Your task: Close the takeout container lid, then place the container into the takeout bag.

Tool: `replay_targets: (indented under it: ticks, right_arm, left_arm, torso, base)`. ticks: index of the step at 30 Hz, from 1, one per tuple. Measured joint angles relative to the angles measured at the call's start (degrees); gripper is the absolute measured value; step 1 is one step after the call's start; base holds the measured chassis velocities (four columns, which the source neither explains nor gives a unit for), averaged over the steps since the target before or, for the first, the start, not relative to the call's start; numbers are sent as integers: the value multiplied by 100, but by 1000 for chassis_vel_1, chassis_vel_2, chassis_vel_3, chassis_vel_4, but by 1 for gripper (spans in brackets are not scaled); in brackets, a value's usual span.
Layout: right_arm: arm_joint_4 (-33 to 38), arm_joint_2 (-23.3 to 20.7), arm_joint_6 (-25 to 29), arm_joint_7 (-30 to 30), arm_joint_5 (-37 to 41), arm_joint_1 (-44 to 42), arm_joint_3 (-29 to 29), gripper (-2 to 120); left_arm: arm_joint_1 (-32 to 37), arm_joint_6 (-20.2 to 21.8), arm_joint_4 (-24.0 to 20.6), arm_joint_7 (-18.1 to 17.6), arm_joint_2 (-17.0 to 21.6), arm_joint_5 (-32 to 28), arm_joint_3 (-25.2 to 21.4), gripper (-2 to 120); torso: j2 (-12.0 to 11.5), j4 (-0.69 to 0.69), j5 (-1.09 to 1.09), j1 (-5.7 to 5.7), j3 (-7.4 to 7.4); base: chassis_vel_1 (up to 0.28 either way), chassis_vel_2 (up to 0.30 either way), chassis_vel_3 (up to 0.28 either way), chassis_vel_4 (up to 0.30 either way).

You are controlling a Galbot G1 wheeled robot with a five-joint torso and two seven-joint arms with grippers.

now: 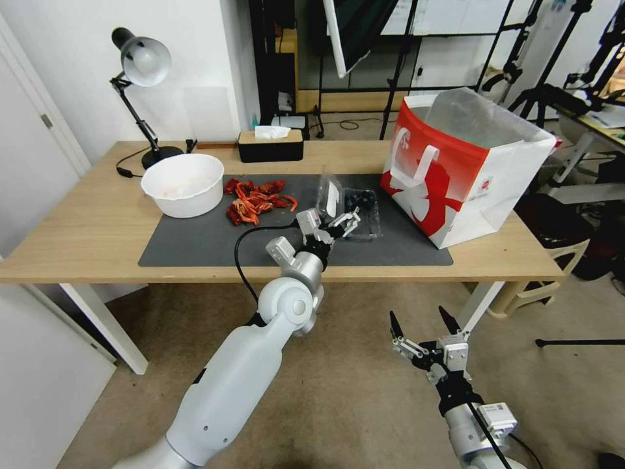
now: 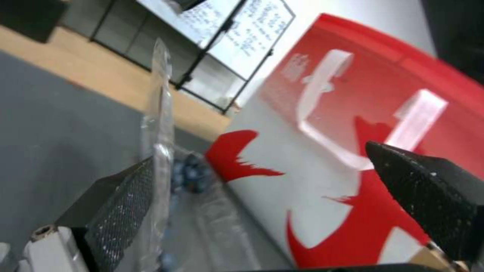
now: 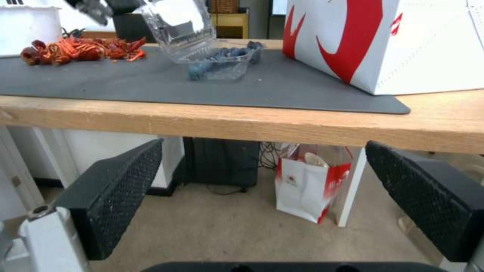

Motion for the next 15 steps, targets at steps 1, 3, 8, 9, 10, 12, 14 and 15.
replay_targets:
  ticks: [1, 3, 8, 9, 10, 12, 14, 15]
  right_arm:
    - [1, 0, 1, 0, 0, 0, 4, 100]
    - [1, 0, 1, 0, 0, -1, 7, 100]
    - [5, 0, 1, 1, 3, -4, 15, 100]
    - [9, 0, 1, 1, 4, -4, 15, 100]
    - [9, 0, 1, 1, 4, -4, 15, 100]
    - [15, 0, 1, 2, 7, -4, 16, 100]
    - [27, 0, 1, 2, 15, -6, 22, 100]
    - [27, 0, 1, 2, 15, -6, 22, 100]
  left_arm:
    - [-35, -5, 3, 82, -12, -23, 25, 100]
    - [-78, -7, 15, 153, -26, -49, 61, 100]
    - [-286, 108, 169, 279, -118, -255, 218, 100]
    - [-339, 220, 209, 245, -153, -445, 246, 100]
    - [-339, 220, 209, 245, -153, -445, 246, 100]
    - [-403, 436, 247, 124, -202, -885, 265, 100]
    - [-457, 631, 280, -26, -253, -1351, 267, 100]
    - [-457, 631, 280, -26, -253, -1351, 267, 100]
  torso:
    - [0, 0, 0, 0, 0]
    - [0, 0, 0, 0, 0]
    - [0, -1, 1, 0, 0]
    - [0, -1, 0, 0, 0]
    - [0, -1, 0, 0, 0]
    - [0, -1, 0, 0, 0]
    - [0, -1, 0, 0, 0]
    - [0, -1, 0, 0, 0]
  base:
    - [0, 0, 0, 0]
    - [0, 0, 0, 0]
    - [0, 0, 0, 0]
    - [0, 0, 0, 0]
    - [0, 0, 0, 0]
    - [0, 0, 0, 0]
    - [0, 0, 0, 0]
    - [0, 0, 0, 0]
